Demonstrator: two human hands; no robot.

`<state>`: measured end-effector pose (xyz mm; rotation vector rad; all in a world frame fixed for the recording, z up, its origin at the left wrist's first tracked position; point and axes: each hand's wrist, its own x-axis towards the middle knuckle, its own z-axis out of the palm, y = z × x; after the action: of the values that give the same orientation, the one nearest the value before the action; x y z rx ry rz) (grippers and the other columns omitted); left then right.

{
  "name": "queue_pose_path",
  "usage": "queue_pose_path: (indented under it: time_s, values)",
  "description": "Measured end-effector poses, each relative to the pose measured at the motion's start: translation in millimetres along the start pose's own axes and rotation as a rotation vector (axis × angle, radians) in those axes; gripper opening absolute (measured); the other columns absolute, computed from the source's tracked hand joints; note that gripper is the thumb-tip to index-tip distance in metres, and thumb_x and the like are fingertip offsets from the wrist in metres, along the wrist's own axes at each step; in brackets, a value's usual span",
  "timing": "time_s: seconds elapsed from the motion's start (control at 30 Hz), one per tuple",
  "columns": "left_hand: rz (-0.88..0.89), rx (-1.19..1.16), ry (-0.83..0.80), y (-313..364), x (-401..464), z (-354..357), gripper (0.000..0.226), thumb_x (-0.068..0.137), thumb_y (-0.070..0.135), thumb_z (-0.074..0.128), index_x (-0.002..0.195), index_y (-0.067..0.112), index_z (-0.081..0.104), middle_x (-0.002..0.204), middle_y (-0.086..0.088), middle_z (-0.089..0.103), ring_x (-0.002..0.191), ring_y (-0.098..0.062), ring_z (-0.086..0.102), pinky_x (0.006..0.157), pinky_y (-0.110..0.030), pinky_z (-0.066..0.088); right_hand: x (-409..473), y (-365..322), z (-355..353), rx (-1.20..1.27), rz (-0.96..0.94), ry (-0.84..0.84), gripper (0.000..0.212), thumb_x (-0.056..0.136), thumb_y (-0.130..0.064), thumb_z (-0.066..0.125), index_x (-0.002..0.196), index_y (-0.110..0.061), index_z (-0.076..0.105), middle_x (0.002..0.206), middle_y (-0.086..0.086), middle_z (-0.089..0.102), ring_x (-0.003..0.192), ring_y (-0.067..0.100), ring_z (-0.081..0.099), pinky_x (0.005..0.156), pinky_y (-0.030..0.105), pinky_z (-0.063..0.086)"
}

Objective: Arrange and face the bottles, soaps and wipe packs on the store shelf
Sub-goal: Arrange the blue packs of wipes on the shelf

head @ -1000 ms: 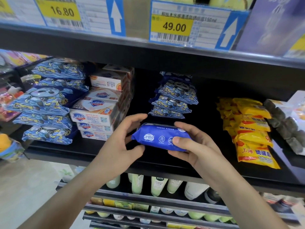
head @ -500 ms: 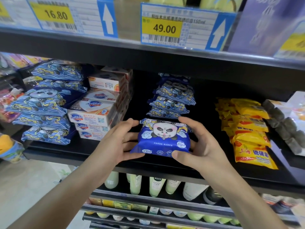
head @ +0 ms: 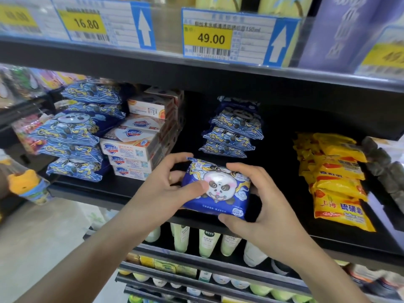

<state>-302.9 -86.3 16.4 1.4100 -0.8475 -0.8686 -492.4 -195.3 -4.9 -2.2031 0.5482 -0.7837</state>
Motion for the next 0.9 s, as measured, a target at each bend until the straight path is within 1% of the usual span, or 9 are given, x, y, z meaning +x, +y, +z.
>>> queue_pose_path:
  time_s: [0.1,0.17,0.2,0.3,0.43,0.57,0.7,0.8,0.9]
  values:
    - [0.038,0.082,-0.105,5,-11,-10,0.091,0.070,0.029,0.085,0.145,0.050,0.038,0.123,0.013,0.069,0.105,-0.011,0.074,0.084,-0.025,0.061,4,-4,0,0.101,-0.012,0.003,0.082,0.072,-0.005,0.089,0.136,-0.041,0.053,0.132,-0.020,0.052,0.126,0.012,0.057,0.099,0.034,0.054]
    - [0.069,0.292,-0.217,8,-22,-17,0.103,0.067,0.032,0.092,0.144,0.062,0.030,0.135,0.026,0.056,0.116,-0.004,0.067,0.092,-0.023,0.058,5,-7,-1,0.133,-0.042,-0.016,0.081,0.072,0.000,0.088,0.135,-0.039,0.055,0.132,-0.018,0.054,0.126,0.010,0.058,0.097,0.027,0.054]
    - [0.089,0.397,-0.237,9,-27,-21,0.104,0.068,0.032,0.094,0.142,0.066,0.028,0.138,0.025,0.053,0.118,-0.003,0.065,0.096,-0.026,0.056,5,-8,0,0.143,-0.060,-0.030,0.082,0.072,0.002,0.088,0.135,-0.038,0.056,0.132,-0.017,0.055,0.127,0.011,0.057,0.096,0.025,0.054]
    - [0.158,0.571,-0.108,12,-38,-29,0.101,0.069,0.034,0.095,0.137,0.068,0.030,0.138,0.019,0.052,0.114,-0.001,0.065,0.094,-0.026,0.058,7,-16,3,0.223,-0.090,-0.097,0.082,0.072,0.004,0.088,0.135,-0.039,0.057,0.134,-0.012,0.056,0.127,0.015,0.058,0.094,0.024,0.055]
    - [0.258,0.675,0.031,17,-54,-43,0.090,0.061,0.042,0.097,0.130,0.059,0.042,0.131,0.027,0.044,0.116,0.004,0.058,0.090,-0.017,0.055,11,-32,12,0.238,-0.142,-0.156,0.085,0.072,0.002,0.087,0.132,-0.048,0.054,0.135,-0.011,0.057,0.128,0.014,0.058,0.094,0.026,0.055]
    - [0.348,0.781,0.088,26,-67,-69,0.082,0.058,0.047,0.097,0.126,0.047,0.052,0.125,0.028,0.049,0.118,0.001,0.055,0.089,-0.013,0.050,19,-48,31,0.265,-0.186,-0.195,0.086,0.072,-0.011,0.088,0.138,-0.048,0.048,0.137,-0.011,0.056,0.128,0.015,0.058,0.098,0.027,0.054]
    - [0.336,0.792,0.173,35,-76,-105,0.080,0.054,0.049,0.096,0.121,0.052,0.053,0.124,0.034,0.053,0.114,0.011,0.055,0.086,-0.005,0.045,29,-55,48,0.266,-0.143,-0.275,0.106,0.068,-0.033,0.094,0.148,-0.059,0.030,0.153,-0.016,0.040,0.140,0.007,0.047,0.109,0.030,0.046]
    - [0.301,0.742,0.234,37,-74,-147,0.085,0.051,0.056,0.096,0.124,0.055,0.052,0.124,0.032,0.057,0.111,0.007,0.061,0.092,-0.020,0.053,34,-43,59,0.197,-0.064,-0.278,0.113,0.065,-0.051,0.092,0.151,-0.062,0.021,0.156,-0.028,0.032,0.142,0.000,0.040,0.111,0.030,0.042]
    - [0.306,0.709,0.281,41,-64,-190,0.092,0.045,0.069,0.090,0.127,0.052,0.053,0.125,0.028,0.060,0.111,0.005,0.062,0.096,-0.027,0.053,42,-28,72,-0.056,0.082,-0.249,0.094,0.063,-0.068,0.079,0.145,-0.061,0.033,0.140,-0.035,0.039,0.130,-0.009,0.044,0.110,0.028,0.042]
